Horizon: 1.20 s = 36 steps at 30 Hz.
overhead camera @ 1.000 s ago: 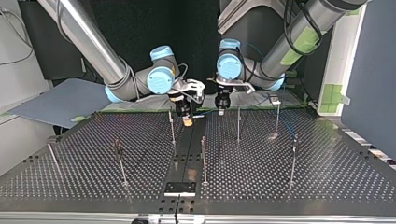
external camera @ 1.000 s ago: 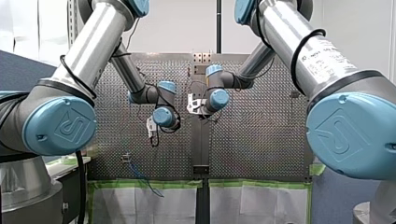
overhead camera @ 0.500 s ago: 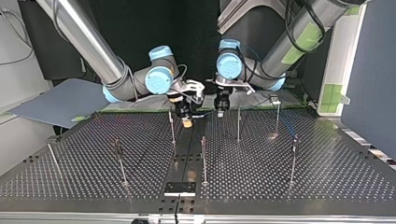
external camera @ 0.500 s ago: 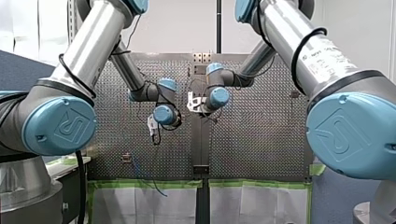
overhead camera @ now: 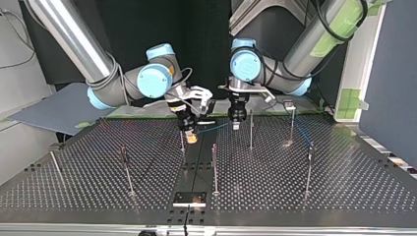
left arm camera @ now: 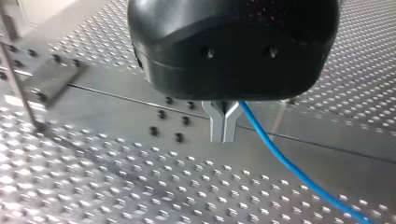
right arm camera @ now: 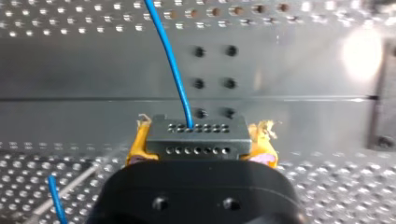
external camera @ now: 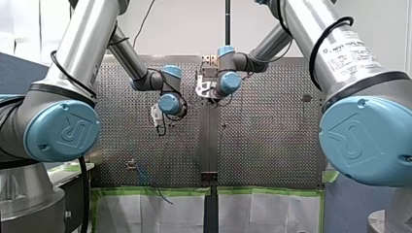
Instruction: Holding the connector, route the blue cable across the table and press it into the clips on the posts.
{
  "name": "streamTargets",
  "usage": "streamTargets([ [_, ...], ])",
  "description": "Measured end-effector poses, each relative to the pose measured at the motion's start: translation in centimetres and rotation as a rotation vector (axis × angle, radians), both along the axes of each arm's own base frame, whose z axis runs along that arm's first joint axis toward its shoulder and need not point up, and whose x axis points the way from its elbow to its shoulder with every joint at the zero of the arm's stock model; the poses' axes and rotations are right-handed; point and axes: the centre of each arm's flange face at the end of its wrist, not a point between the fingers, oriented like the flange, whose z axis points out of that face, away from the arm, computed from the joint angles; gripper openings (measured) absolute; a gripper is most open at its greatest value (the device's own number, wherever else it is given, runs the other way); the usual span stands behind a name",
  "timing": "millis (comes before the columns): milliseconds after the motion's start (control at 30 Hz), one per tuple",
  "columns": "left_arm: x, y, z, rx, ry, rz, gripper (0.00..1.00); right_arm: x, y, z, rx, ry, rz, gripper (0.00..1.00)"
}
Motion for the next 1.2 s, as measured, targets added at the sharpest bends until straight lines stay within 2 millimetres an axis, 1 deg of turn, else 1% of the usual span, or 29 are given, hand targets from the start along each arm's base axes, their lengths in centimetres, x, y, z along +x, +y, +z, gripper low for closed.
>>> streamTargets([
  [67,-0.2,0.1,1.0,-0.004,-0.011,0.001,0.00,-0.2,0.2,0.9,-0.003,-0.003,-0.001,0.00],
  [400,-1.2,0.6,5.2,-0.026,-0.060,0.005,0.00,-1.6,1.8,6.7,-0.047,-0.042,-0.001,0.00],
  [600,-1.7,0.8,8.6,-0.040,-0.104,0.007,0.00,-2.3,3.0,10.1,-0.079,-0.071,0.004,0.00],
  [800,-2.0,1.1,12.5,-0.062,-0.162,0.010,0.00,-3.2,4.0,13.4,-0.116,-0.105,0.002,0.00],
  [900,-2.3,1.4,14.2,-0.075,-0.195,0.013,0.00,-3.6,4.0,13.8,-0.119,-0.112,-0.003,0.00],
  [967,-2.6,1.5,15.2,-0.081,-0.212,0.013,0.00,-3.6,3.8,13.5,-0.115,-0.111,-0.005,0.00],
  [1033,-2.9,1.7,15.9,-0.085,-0.224,0.012,0.00,-3.5,3.5,12.8,-0.106,-0.104,-0.008,0.00],
  [1100,-2.9,1.7,16.0,-0.082,-0.223,0.011,0.00,-3.4,3.1,11.9,-0.095,-0.094,-0.011,0.00],
  [1200,-2.6,1.6,15.3,-0.065,-0.211,0.005,0.00,-3.3,2.6,11.0,-0.085,-0.086,-0.015,0.00],
])
